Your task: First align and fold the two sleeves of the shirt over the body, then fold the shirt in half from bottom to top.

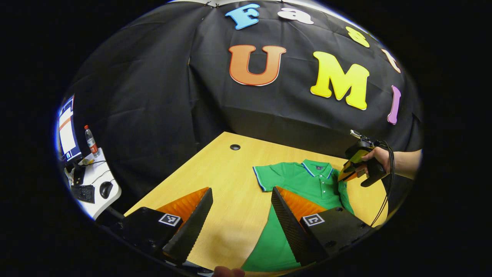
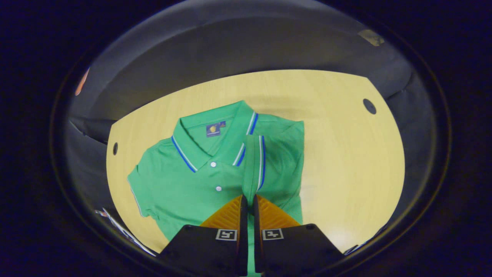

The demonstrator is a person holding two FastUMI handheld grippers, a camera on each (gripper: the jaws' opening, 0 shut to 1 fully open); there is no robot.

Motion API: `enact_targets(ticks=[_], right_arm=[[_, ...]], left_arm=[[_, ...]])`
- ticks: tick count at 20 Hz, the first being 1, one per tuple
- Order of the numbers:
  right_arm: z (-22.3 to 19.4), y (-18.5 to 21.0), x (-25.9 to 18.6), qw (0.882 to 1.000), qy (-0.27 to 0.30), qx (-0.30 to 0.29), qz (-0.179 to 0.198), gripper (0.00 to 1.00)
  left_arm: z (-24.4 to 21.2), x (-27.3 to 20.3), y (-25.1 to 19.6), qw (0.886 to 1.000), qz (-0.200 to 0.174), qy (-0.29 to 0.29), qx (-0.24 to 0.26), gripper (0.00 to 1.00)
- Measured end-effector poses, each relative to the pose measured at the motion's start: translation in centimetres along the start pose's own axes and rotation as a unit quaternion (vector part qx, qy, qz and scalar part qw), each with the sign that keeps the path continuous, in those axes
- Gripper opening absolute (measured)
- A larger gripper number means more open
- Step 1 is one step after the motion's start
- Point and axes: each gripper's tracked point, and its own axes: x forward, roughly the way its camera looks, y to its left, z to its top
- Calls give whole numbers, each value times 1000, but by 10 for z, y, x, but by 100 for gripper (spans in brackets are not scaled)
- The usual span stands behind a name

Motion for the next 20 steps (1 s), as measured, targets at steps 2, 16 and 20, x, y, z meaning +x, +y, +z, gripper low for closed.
enact_targets(ticks=[2,16,20], right_arm=[[-4,12,1,1000,2,16,16,10],[-42,-24,-126,978,-182,-90,40,90],[-57,-39,-216,935,-312,-161,42,96]], left_arm=[[-2,-3,8,1000,4,6,-4,99],[5,25,-24,994,-91,38,-39,99],[10,51,-34,991,-112,57,-39,99]])
